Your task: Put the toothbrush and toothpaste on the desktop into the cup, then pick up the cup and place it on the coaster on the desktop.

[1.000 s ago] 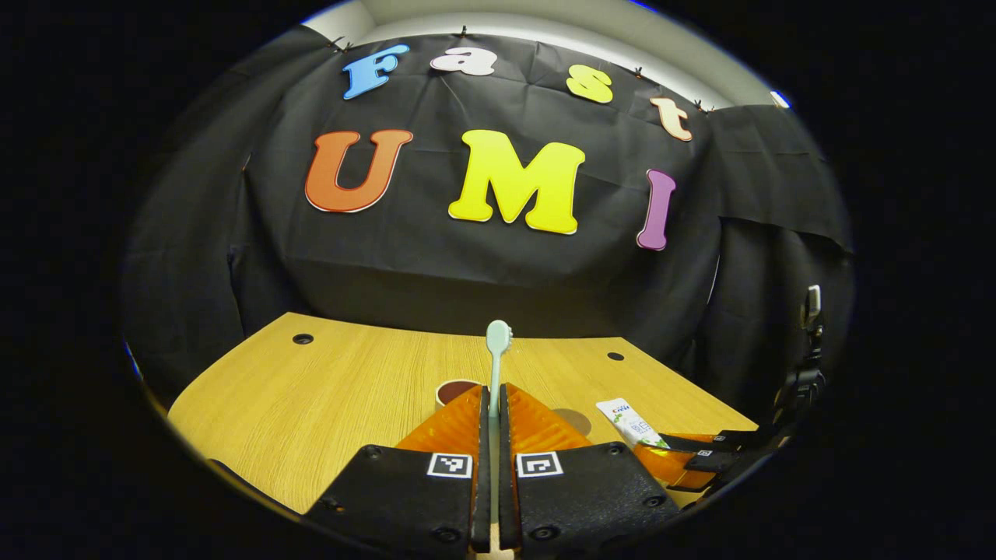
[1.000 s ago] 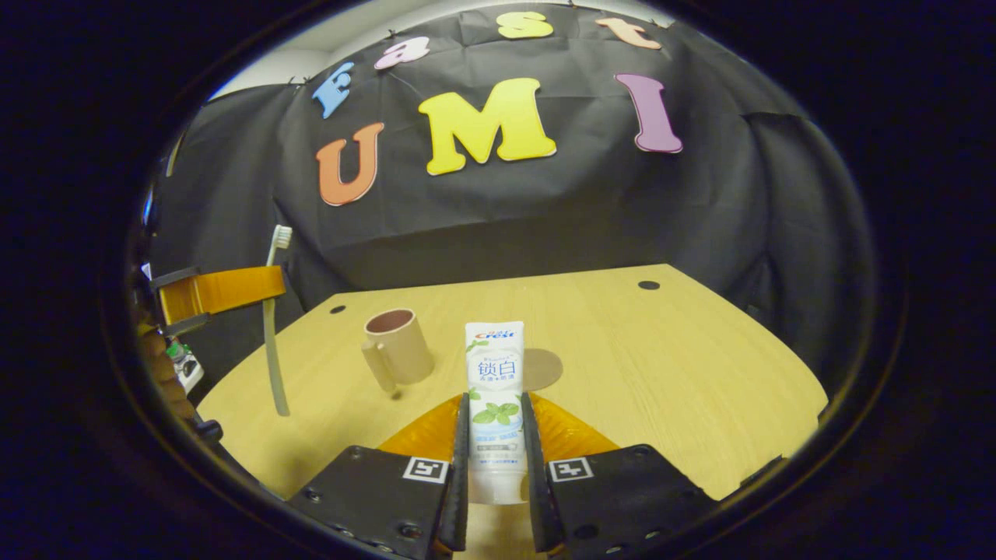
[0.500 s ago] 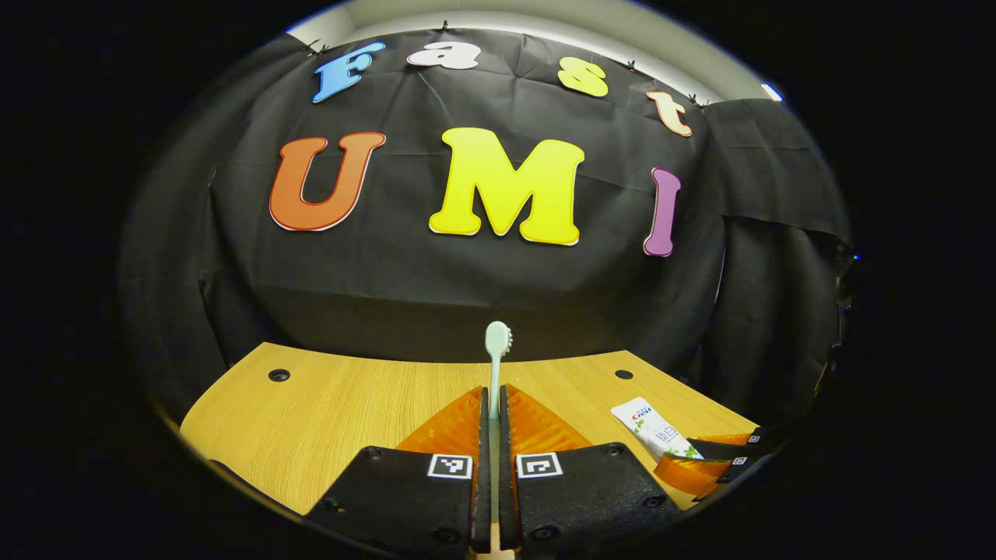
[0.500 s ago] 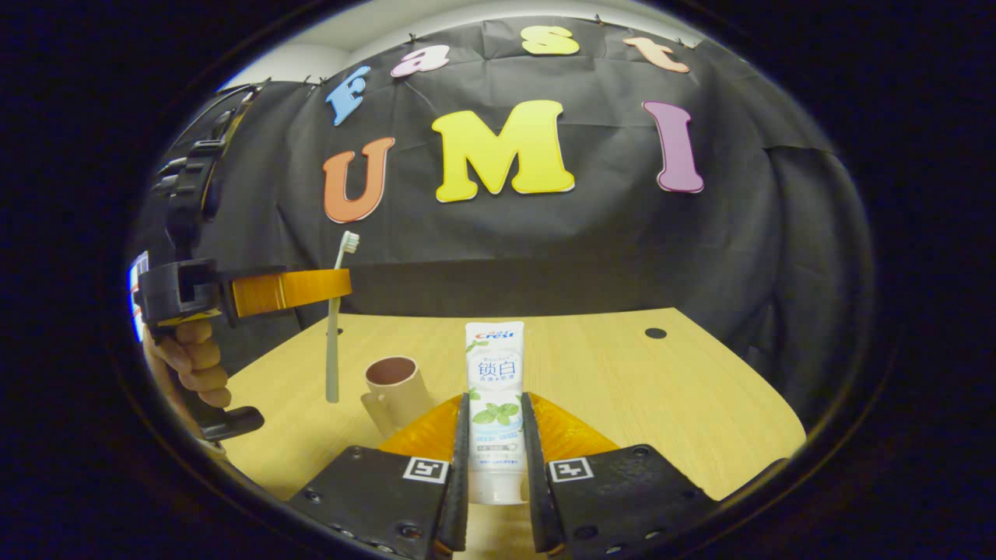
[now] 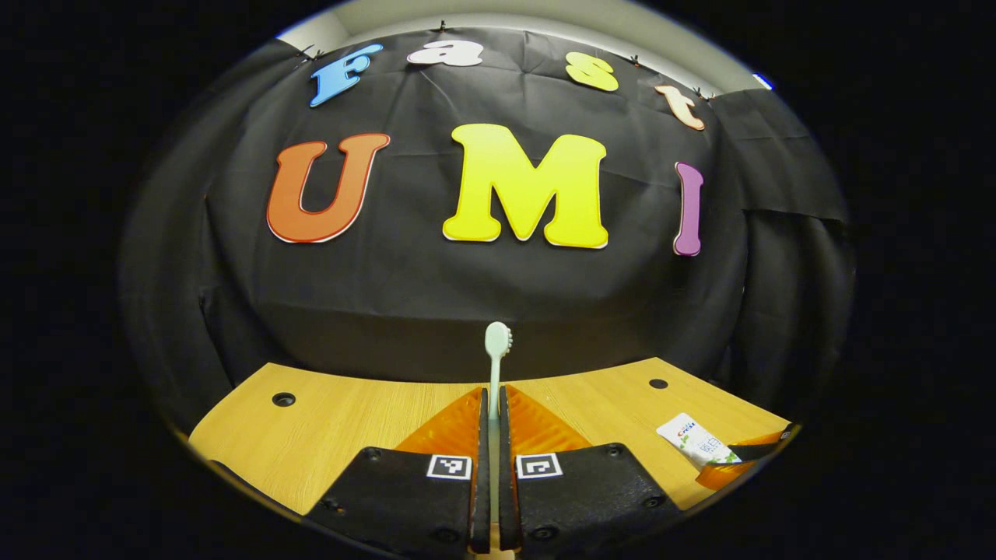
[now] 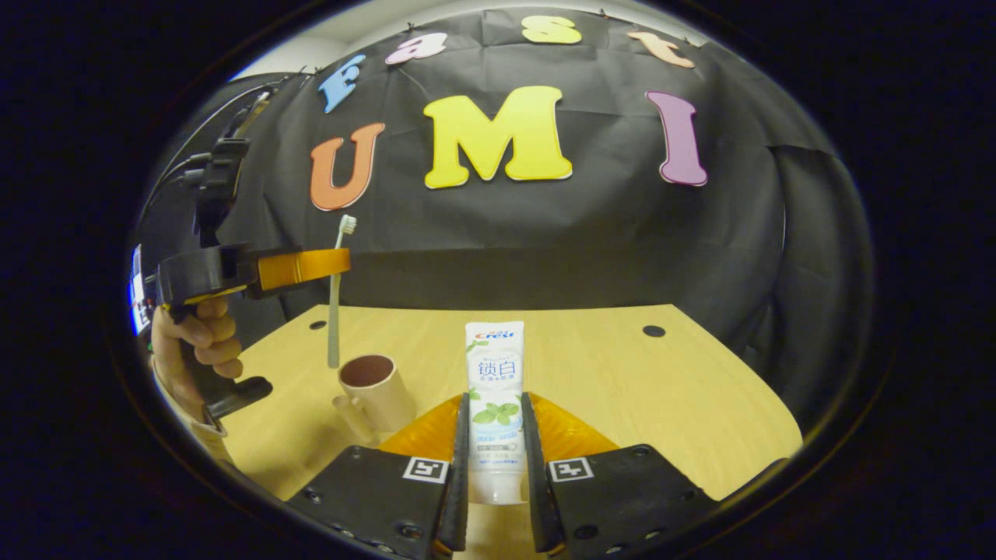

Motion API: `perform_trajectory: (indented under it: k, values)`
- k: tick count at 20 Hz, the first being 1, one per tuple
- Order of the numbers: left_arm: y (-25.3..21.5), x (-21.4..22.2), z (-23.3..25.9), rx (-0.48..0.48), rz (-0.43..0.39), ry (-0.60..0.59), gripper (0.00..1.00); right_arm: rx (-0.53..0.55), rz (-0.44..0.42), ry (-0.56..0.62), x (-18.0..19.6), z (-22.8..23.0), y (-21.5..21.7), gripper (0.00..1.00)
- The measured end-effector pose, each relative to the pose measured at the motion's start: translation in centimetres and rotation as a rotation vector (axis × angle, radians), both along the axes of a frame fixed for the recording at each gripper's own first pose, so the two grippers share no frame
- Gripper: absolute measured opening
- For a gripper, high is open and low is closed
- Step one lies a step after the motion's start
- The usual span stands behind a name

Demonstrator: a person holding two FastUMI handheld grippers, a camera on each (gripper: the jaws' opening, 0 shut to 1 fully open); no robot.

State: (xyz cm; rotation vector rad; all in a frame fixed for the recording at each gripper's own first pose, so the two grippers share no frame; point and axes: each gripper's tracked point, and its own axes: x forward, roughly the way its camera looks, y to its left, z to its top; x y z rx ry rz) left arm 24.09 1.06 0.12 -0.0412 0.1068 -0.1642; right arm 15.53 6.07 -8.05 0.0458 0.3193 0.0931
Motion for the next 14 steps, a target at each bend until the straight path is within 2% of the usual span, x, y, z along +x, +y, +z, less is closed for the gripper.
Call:
perform_trajectory:
  k: [13,14]
  values:
    - [-0.5,-0.2,-3.0,-0.029,0.002,0.106,0.12,0.005,-0.011,0.005,0.1,-0.2,0.0,0.32]
    - [-0.4,-0.3,-2.9,-0.036,0.004,0.102,0.28,0.008,-0.013,0.004,0.0,-0.2,0.0,0.32]
